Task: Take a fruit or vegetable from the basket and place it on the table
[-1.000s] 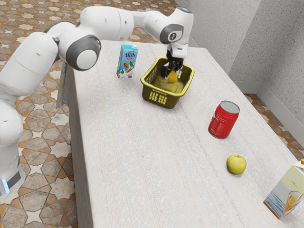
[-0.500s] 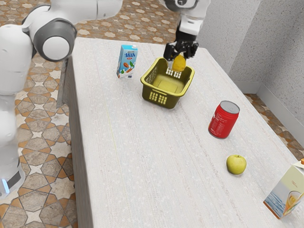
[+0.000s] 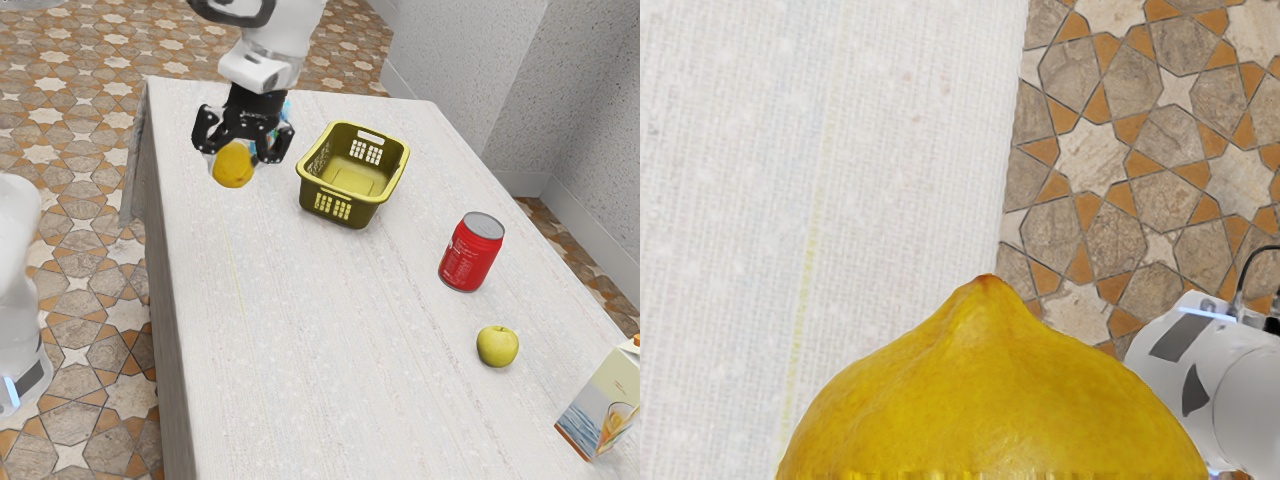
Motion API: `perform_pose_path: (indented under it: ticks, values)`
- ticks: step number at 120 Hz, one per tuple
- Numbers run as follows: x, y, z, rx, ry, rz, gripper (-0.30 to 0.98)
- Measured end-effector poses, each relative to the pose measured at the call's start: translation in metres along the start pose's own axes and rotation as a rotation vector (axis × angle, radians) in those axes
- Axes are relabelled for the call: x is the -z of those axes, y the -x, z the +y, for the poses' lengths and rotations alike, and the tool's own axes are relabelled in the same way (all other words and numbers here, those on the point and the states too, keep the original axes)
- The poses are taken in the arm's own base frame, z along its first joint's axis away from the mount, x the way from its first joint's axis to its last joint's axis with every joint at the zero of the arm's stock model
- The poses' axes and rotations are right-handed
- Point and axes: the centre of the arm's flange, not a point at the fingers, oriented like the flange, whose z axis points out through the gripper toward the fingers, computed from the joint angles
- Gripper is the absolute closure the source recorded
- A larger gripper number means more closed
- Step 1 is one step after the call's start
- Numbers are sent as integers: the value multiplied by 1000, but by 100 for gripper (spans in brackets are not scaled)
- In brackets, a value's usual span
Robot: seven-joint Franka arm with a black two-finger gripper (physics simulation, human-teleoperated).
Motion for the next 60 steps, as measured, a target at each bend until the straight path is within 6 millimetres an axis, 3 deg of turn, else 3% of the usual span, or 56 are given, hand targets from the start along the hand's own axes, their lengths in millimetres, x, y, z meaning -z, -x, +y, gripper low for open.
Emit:
perform_pose_path:
  ticks: [21,31,43,60]
  values:
    - [-32,-113,1,-251,-11,-19,38]
    - [-53,-152,-6,-308,-13,-27,38]
    - [-69,-173,-22,-314,-32,-23,38]
    - [-72,-177,-41,-289,-101,-13,39]
